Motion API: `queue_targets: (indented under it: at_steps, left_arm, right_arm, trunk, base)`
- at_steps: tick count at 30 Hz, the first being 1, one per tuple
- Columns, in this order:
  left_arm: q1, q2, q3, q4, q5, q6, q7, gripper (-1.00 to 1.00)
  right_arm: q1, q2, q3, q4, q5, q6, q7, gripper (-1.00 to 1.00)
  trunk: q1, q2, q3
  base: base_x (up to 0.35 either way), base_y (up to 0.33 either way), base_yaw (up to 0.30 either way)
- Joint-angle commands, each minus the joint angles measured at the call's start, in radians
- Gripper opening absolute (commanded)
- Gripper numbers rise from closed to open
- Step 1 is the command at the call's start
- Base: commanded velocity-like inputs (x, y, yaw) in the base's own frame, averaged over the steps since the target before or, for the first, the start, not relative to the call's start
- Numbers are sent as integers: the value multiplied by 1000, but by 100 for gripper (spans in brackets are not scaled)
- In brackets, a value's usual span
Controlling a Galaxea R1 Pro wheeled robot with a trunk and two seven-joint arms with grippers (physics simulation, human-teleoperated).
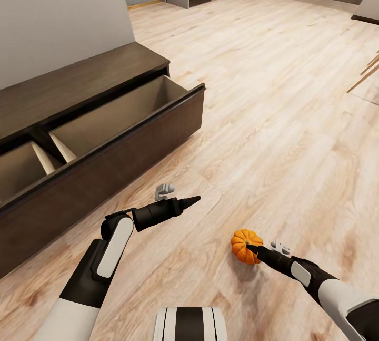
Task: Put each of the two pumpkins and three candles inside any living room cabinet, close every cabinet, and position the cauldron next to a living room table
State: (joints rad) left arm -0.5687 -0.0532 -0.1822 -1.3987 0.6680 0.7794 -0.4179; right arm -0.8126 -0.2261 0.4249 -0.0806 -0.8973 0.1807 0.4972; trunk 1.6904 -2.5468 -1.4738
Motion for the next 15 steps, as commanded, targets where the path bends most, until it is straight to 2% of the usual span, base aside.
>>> queue_targets:
  at_steps: [1, 15]
  left_arm:
    - [0, 0, 1, 0, 2, 6, -1, 100]
    - [0, 0, 1, 0, 1, 7, -1, 100]
  right_arm:
    - [0, -1, -2, 1, -6, 3, -68, -100]
    - [0, -1, -2, 1, -8, 3, -69, -100]
  trunk:
    - [0, 0, -1]
    - [0, 0, -1]
  base:
    - [0, 0, 0]
    - [0, 0, 0]
